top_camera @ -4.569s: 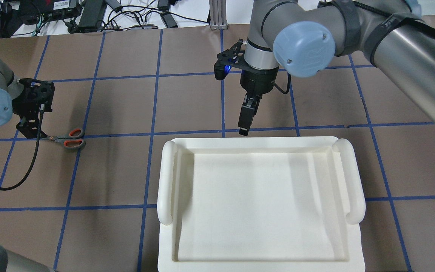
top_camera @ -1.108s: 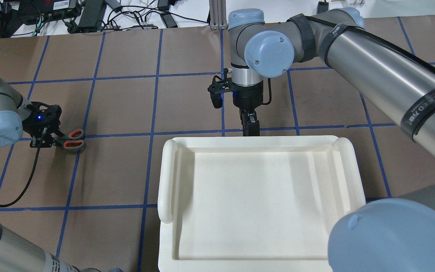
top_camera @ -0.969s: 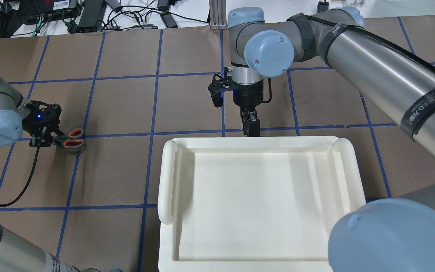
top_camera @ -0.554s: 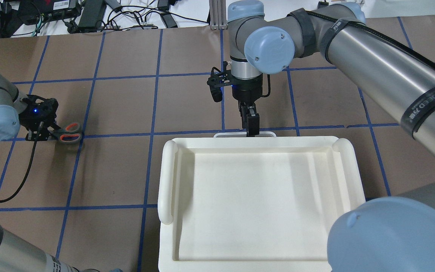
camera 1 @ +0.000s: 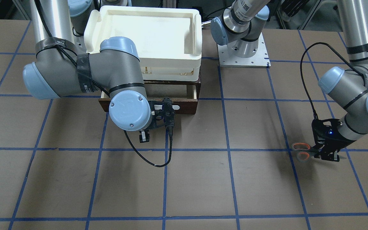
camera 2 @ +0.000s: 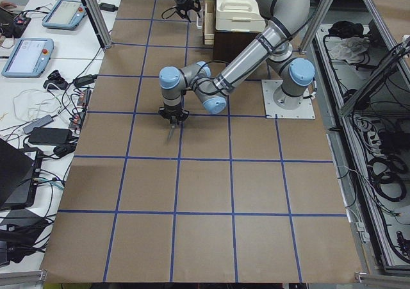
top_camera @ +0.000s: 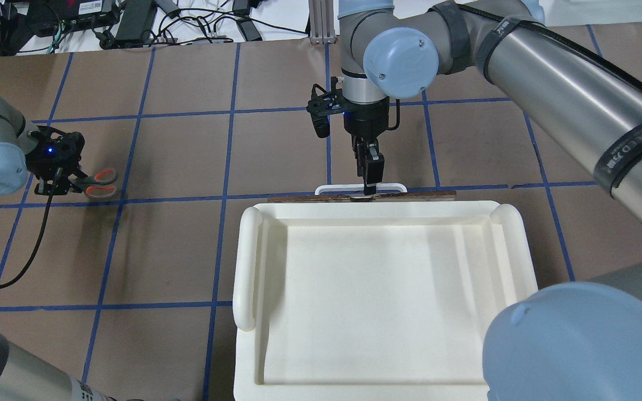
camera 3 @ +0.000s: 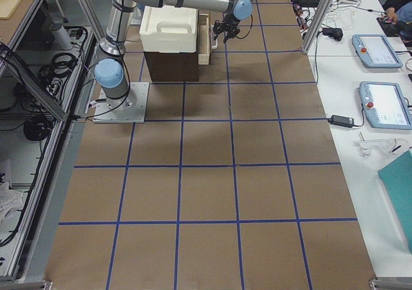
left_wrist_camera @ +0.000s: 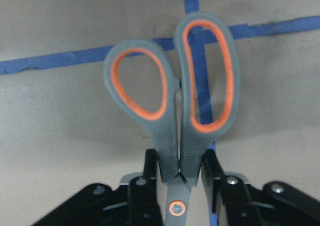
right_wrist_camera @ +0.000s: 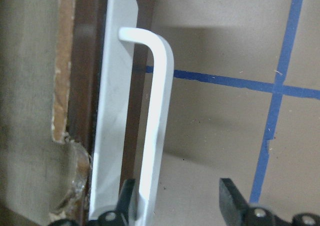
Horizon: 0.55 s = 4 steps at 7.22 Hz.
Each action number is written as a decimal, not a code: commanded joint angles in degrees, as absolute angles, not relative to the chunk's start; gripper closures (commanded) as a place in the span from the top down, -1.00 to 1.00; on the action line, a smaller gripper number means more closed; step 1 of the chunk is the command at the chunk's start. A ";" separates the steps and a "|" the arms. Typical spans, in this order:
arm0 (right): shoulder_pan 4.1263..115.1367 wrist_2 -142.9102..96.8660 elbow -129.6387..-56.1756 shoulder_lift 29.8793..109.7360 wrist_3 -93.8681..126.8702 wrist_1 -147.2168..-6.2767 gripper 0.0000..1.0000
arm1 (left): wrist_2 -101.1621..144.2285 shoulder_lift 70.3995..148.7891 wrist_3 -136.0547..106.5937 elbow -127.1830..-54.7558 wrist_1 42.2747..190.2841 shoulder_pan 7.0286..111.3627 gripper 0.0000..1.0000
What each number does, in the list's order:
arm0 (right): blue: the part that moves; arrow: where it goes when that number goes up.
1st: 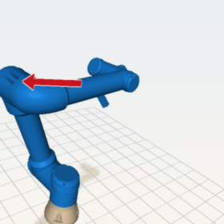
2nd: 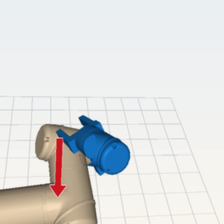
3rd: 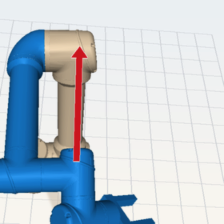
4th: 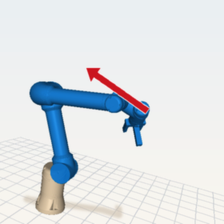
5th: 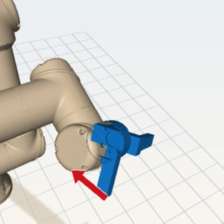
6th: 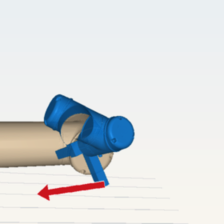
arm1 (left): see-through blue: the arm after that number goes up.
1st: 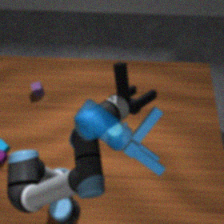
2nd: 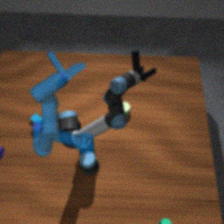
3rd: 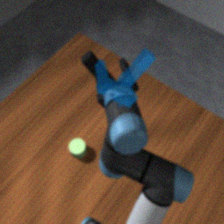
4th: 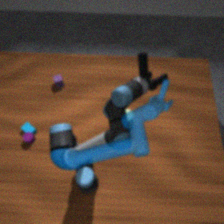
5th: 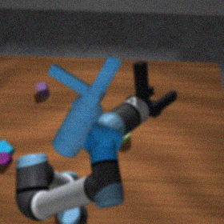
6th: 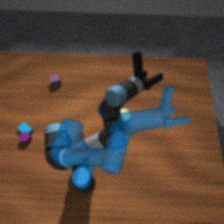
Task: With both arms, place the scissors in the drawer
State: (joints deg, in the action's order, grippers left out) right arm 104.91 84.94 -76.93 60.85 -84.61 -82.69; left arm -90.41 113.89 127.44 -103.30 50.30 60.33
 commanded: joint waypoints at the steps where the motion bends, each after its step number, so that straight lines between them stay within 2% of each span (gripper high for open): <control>1: 104.41 84.90 -75.16 59.34 -84.64 -83.67 0.26 | -90.35 112.59 127.44 -103.01 50.45 61.43 -1.00; 4: 104.24 84.99 -72.43 57.14 -85.68 -83.85 0.23 | -86.94 108.47 125.95 -100.03 59.91 64.06 -1.00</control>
